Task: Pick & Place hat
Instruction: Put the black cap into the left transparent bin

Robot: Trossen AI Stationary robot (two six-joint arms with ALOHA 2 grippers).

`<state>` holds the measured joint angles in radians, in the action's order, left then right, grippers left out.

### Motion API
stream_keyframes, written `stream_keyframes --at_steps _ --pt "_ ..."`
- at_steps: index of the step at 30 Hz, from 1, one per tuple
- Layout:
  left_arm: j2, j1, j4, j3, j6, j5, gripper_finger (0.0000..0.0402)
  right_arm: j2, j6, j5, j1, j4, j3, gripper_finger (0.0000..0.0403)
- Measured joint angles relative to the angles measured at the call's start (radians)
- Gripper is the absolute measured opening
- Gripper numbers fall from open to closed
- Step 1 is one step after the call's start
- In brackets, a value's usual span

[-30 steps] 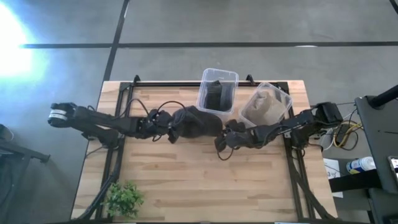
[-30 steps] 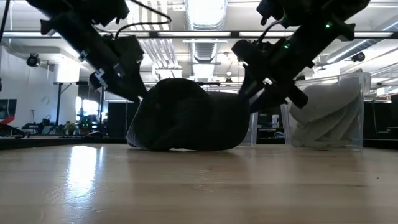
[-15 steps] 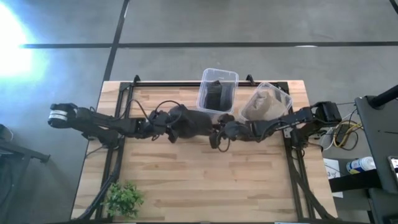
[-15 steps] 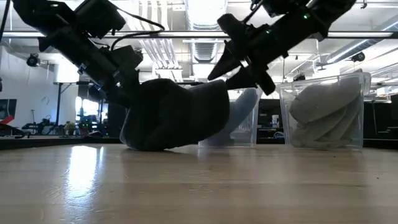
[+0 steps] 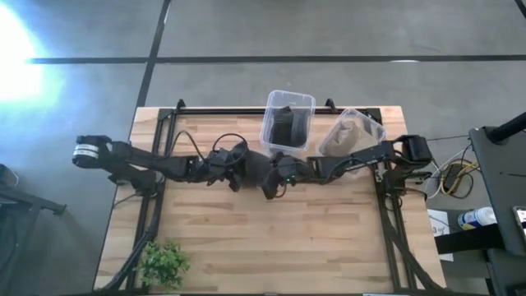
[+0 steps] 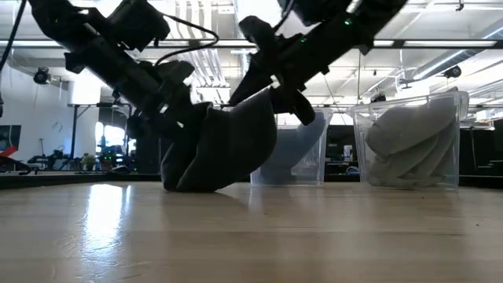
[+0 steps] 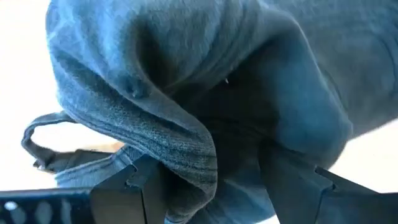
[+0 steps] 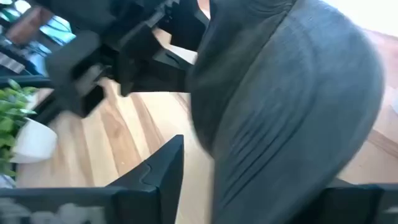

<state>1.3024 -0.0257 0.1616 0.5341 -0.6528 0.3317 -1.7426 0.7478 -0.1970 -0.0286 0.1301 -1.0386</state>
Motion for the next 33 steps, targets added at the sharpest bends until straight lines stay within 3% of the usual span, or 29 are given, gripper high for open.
stream_keyframes --at_steps 4,10,17,20,25,27,30,33 --pt "-0.01 0.017 -0.008 0.023 -0.014 0.0 0.0225 -0.023 -0.001 0.006 -0.001 -0.171 -0.089 0.0123" --pt "-0.105 0.045 -0.085 0.09 -0.014 0.0 0.0225 0.013 -0.018 0.02 -0.002 -0.344 -0.157 0.0025" --pt "-0.271 0.127 -0.259 0.222 -0.042 0.002 0.0225 0.156 0.037 0.029 -0.018 -0.368 -0.162 0.0015" --pt "-0.334 0.177 -0.278 0.278 -0.027 0.002 0.0225 0.24 0.06 -0.059 -0.034 -0.366 -0.16 0.0015" --pt "-0.405 0.258 -0.264 0.349 0.085 0.025 0.0225 0.375 0.069 -0.367 -0.046 -0.359 -0.166 0.0014" --pt "-0.413 0.278 -0.266 0.365 0.116 0.058 0.0225 0.421 0.099 -0.443 -0.019 -0.367 -0.167 0.0014" --pt "-0.415 0.286 -0.267 0.371 0.138 0.088 0.0225 0.469 0.203 -0.391 0.078 -0.442 -0.167 0.0014" --pt "-0.408 0.285 -0.267 0.362 0.135 0.088 0.0225 0.48 0.326 -0.207 0.214 -0.571 -0.166 0.0014"
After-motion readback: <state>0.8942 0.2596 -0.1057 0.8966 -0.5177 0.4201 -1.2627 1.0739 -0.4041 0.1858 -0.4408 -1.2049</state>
